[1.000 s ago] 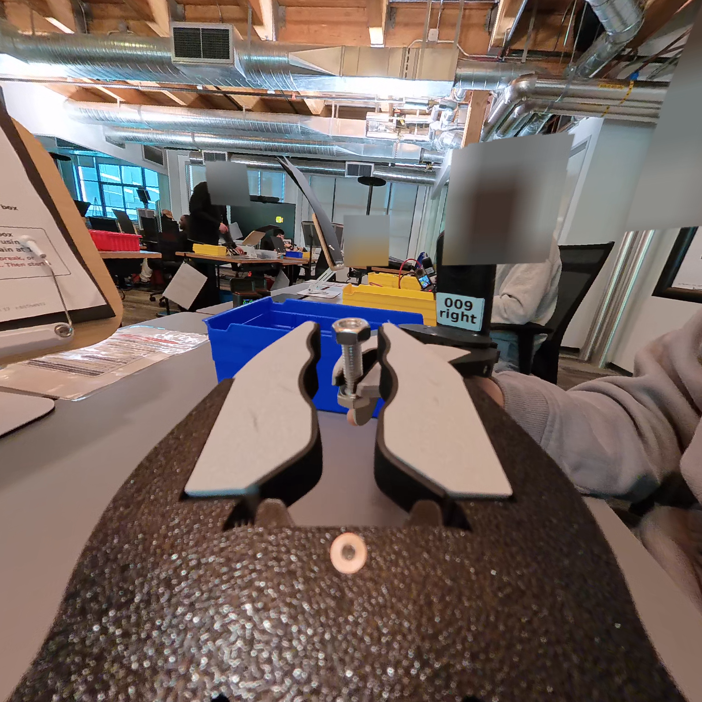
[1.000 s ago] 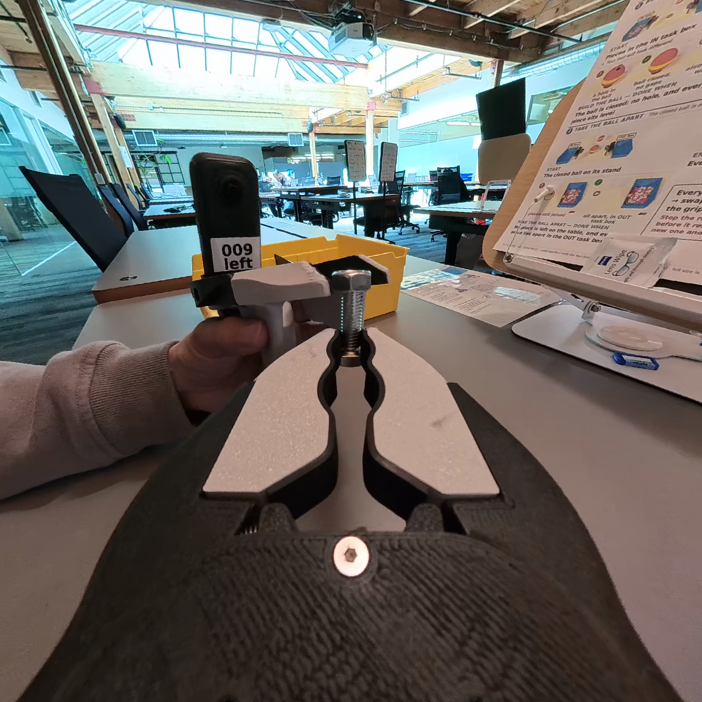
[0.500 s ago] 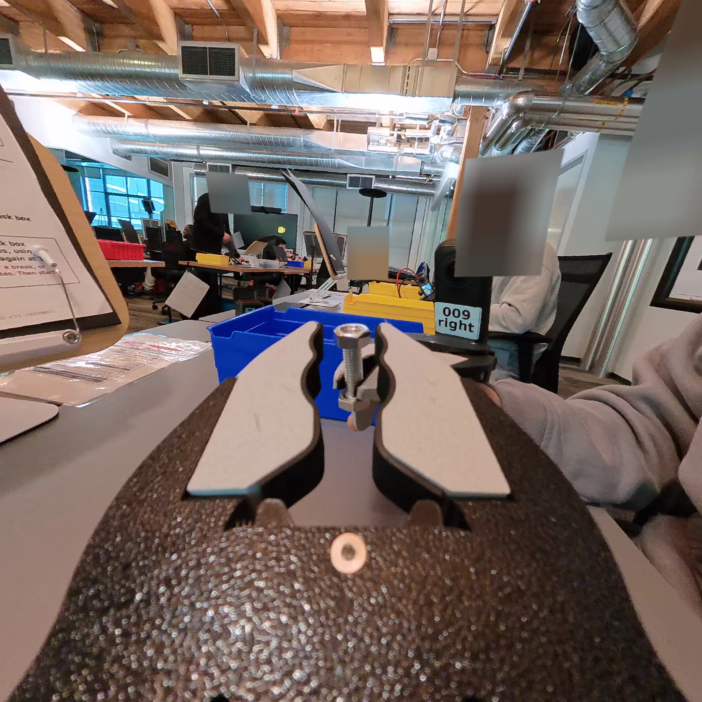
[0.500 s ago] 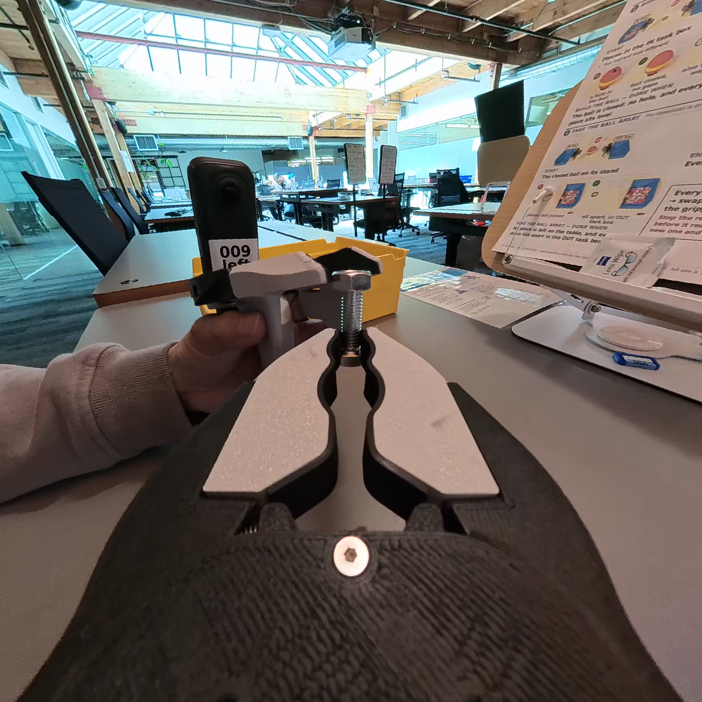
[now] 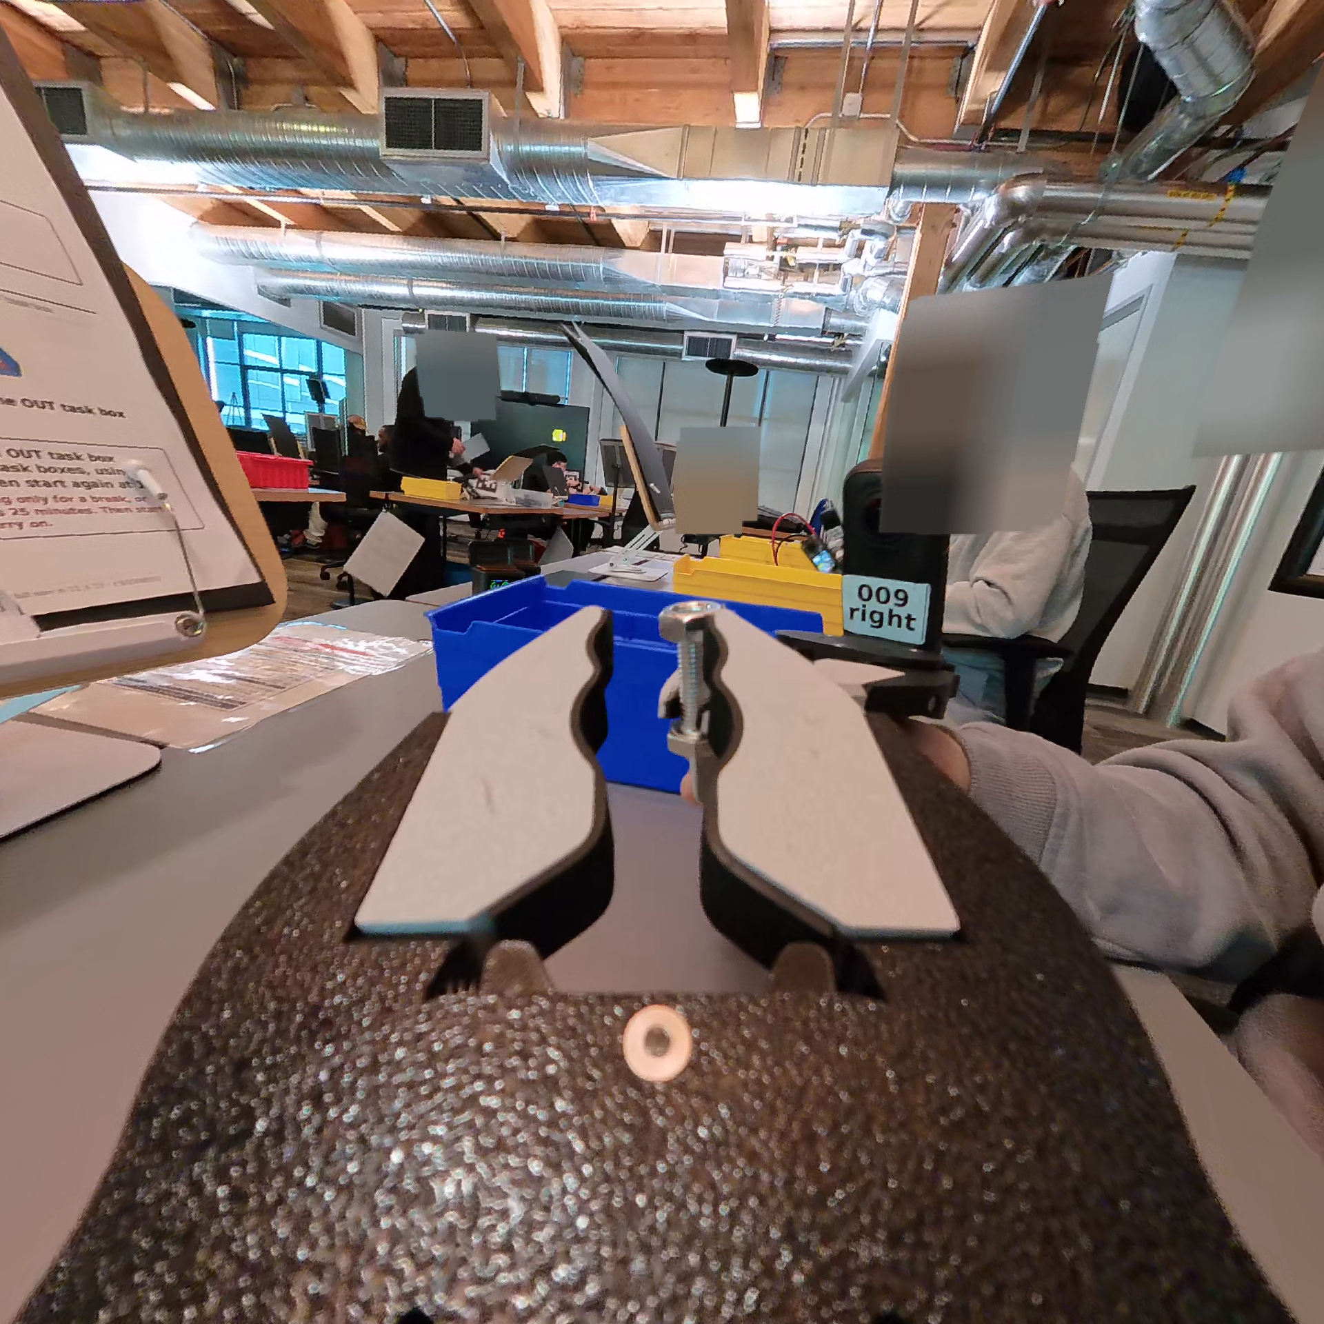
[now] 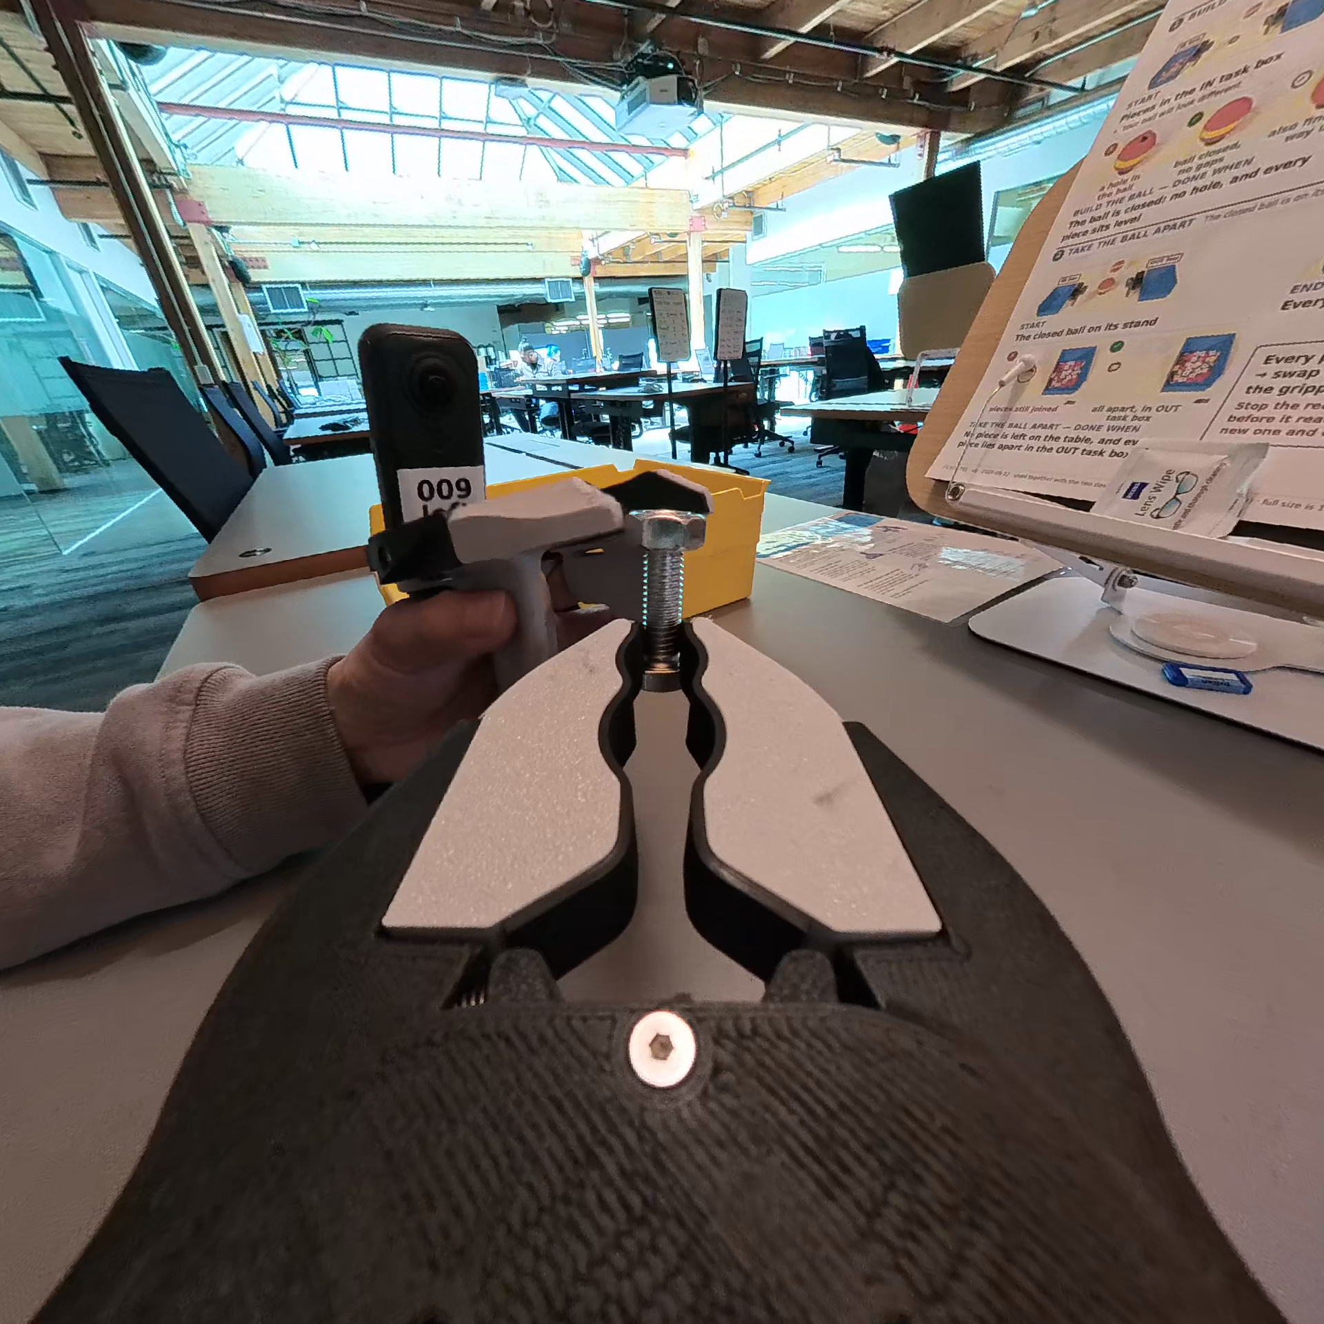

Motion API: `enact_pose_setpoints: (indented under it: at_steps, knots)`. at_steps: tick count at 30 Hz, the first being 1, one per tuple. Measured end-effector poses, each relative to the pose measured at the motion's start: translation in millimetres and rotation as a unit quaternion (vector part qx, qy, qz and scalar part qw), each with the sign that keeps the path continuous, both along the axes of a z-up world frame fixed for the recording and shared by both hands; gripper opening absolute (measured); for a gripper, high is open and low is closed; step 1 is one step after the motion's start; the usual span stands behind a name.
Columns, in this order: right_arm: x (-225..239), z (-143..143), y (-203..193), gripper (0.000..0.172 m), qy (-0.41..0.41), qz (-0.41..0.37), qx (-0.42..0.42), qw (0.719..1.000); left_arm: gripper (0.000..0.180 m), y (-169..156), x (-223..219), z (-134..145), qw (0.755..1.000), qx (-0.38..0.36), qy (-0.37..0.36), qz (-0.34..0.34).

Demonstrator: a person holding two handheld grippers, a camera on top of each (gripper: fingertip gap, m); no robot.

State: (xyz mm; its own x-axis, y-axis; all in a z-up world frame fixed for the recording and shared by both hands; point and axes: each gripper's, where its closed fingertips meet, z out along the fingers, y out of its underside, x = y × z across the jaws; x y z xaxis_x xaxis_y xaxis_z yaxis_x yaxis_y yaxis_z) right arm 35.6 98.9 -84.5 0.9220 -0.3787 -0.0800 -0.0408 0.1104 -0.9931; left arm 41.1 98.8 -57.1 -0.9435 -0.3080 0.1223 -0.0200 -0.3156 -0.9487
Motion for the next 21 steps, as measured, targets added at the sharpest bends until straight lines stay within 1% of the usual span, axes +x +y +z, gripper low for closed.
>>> enact_pose_setpoints:
  at_steps: [4,8,9,12,14,17,21]
  knots:
    - [-2.0,-1.1,2.6,0.009,-0.003,0.003,-0.005,1.0,0.026,-6.8,-3.8,1.6,1.0,-0.007,0.001,-0.011]
    - [-1.0,-0.6,1.7,0.009,-0.001,-0.001,-0.003,1.0,0.028,-7.2,0.4,-2.6,1.0,0.004,0.013,-0.001]
    - [1.1,-0.8,0.1,0.009,0.003,-0.006,-0.001,1.0,0.03,-4.7,2.9,-3.5,1.0,0.007,0.018,0.006]
    - [4.3,3.0,-5.4,0.009,0.006,-0.011,0.013,1.0,0.026,7.6,14.3,-7.4,0.998,0.022,0.026,0.047]
    - [6.0,1.5,-6.0,0.009,0.009,-0.015,0.011,1.0,0.027,7.1,11.0,-5.3,0.999,0.027,0.018,0.042]
    - [4.3,-0.7,-2.9,0.009,0.006,-0.014,0.002,1.0,0.03,-5.5,0.7,-0.1,1.0,0.019,0.011,0.013]
    - [0.8,-1.1,0.8,0.009,0.0,-0.008,-0.003,1.0,0.031,-13.7,4.7,-6.5,0.999,0.028,0.035,0.02]
